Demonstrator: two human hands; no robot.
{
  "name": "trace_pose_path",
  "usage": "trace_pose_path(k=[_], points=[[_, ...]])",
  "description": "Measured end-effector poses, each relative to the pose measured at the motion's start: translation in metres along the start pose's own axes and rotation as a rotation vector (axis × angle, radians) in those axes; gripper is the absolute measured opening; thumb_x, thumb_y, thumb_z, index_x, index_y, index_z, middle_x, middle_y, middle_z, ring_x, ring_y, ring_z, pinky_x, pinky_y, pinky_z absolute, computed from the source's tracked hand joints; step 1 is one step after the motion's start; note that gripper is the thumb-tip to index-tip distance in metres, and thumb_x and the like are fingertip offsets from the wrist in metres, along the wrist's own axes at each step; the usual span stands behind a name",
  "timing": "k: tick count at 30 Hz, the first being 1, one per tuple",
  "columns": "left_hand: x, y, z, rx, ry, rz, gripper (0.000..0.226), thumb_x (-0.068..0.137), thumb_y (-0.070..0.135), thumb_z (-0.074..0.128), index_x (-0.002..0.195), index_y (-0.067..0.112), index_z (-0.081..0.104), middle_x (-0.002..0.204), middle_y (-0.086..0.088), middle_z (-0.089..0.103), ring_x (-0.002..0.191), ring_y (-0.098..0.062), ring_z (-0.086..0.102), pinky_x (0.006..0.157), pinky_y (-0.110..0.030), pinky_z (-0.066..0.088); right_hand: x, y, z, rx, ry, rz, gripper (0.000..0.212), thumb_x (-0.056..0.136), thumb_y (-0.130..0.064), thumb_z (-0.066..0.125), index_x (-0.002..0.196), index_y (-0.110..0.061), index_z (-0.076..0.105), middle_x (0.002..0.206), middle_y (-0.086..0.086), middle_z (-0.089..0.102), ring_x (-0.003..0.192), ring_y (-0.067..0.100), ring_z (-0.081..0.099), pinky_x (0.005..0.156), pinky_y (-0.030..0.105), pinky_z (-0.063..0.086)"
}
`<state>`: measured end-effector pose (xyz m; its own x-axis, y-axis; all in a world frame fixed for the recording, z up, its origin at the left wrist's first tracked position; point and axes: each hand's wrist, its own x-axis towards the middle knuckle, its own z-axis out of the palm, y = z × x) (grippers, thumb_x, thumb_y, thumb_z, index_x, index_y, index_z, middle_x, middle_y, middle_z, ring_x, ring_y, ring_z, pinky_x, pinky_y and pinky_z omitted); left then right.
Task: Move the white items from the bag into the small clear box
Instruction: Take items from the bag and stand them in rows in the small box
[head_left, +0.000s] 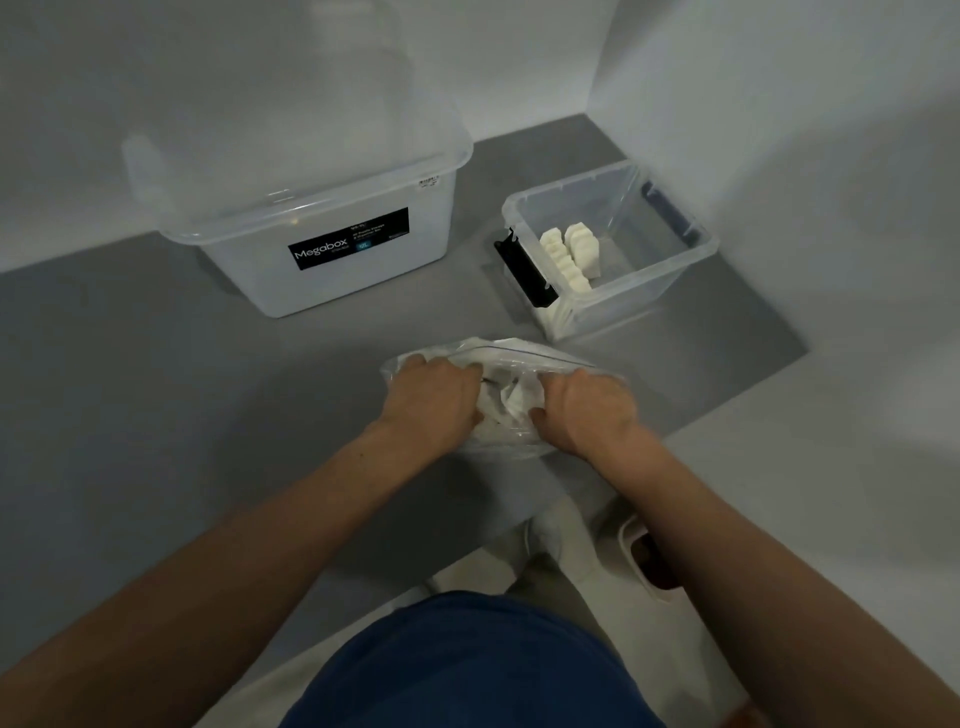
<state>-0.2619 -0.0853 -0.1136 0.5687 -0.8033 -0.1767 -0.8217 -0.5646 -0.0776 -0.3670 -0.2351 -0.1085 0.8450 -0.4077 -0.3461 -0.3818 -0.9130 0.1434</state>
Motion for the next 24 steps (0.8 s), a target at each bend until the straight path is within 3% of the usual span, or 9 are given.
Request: trace_pose_path(k=[4, 7, 9, 12, 16, 20, 24], points=[[0.002, 0.007, 0.005, -0.074, 0.019, 0.032, 0.068, 0.085, 0.048, 0.070, 0.140, 0.019, 0.044, 0.119, -0.006, 0.069, 0.113, -0.028, 0.063, 0.098, -0.040, 0.040, -0.005, -0.008, -0.002, 0.001, 0.096, 0.002, 0.046, 0.094, -0.031, 0.058, 0.138, -0.022, 0.049, 0.121, 0.003, 0.066, 0.110, 0.029, 0.066, 0.095, 0.043, 0.045], [0.003, 0.006, 0.010, -0.110, 0.074, 0.168, 0.048, 0.089, 0.037, 0.068, 0.134, 0.025, 0.056, 0.121, 0.000, 0.066, 0.113, -0.026, 0.058, 0.094, -0.038, 0.041, 0.000, -0.011, 0.001, 0.192, 0.096, -0.123, 0.035, 0.087, -0.021, 0.064, 0.122, -0.025, 0.068, 0.119, 0.003, 0.066, 0.108, 0.029, 0.065, 0.093, 0.042, 0.053], [0.005, 0.007, 0.015, -0.094, 0.079, 0.211, 0.030, 0.093, 0.030, 0.059, 0.121, 0.024, 0.067, 0.119, 0.001, 0.066, 0.111, -0.026, 0.058, 0.091, -0.038, 0.042, 0.002, -0.012, 0.006, 0.219, 0.052, -0.088, 0.023, 0.088, -0.023, 0.062, 0.107, -0.022, 0.074, 0.108, 0.006, 0.071, 0.099, 0.030, 0.069, 0.082, 0.040, 0.058], [0.006, 0.010, 0.021, -0.121, 0.096, 0.150, 0.025, 0.092, 0.028, 0.056, 0.111, 0.024, 0.072, 0.110, 0.001, 0.071, 0.105, -0.026, 0.061, 0.090, -0.038, 0.044, 0.001, -0.009, 0.009, 0.176, 0.133, 0.016, 0.025, 0.095, -0.033, 0.054, 0.101, -0.016, 0.073, 0.100, 0.006, 0.071, 0.090, 0.030, 0.070, 0.067, 0.030, 0.047], [0.009, 0.011, 0.020, -0.117, 0.112, 0.083, 0.025, 0.094, 0.033, 0.055, 0.106, 0.021, 0.073, 0.108, 0.000, 0.072, 0.107, -0.026, 0.063, 0.091, -0.037, 0.043, 0.003, -0.010, 0.007, 0.160, 0.139, 0.078, 0.044, 0.100, -0.047, 0.046, 0.108, -0.013, 0.072, 0.111, 0.006, 0.069, 0.100, 0.032, 0.069, 0.079, 0.035, 0.051], [0.012, 0.010, 0.019, -0.072, 0.066, 0.080, 0.024, 0.090, 0.027, 0.061, 0.111, 0.020, 0.070, 0.113, 0.000, 0.070, 0.110, -0.025, 0.061, 0.092, -0.036, 0.044, 0.006, -0.015, 0.006, 0.147, 0.098, 0.049, 0.040, 0.094, -0.049, 0.054, 0.121, -0.024, 0.069, 0.125, -0.001, 0.064, 0.111, 0.028, 0.066, 0.088, 0.038, 0.052], [0.012, 0.007, 0.020, -0.133, 0.071, 0.072, 0.035, 0.087, 0.036, 0.067, 0.118, 0.023, 0.068, 0.115, 0.001, 0.069, 0.114, -0.024, 0.059, 0.096, -0.036, 0.043, 0.008, -0.019, 0.006, 0.074, 0.135, 0.001, 0.034, 0.091, -0.046, 0.062, 0.116, -0.025, 0.072, 0.123, 0.000, 0.063, 0.106, 0.029, 0.068, 0.083, 0.040, 0.058]])
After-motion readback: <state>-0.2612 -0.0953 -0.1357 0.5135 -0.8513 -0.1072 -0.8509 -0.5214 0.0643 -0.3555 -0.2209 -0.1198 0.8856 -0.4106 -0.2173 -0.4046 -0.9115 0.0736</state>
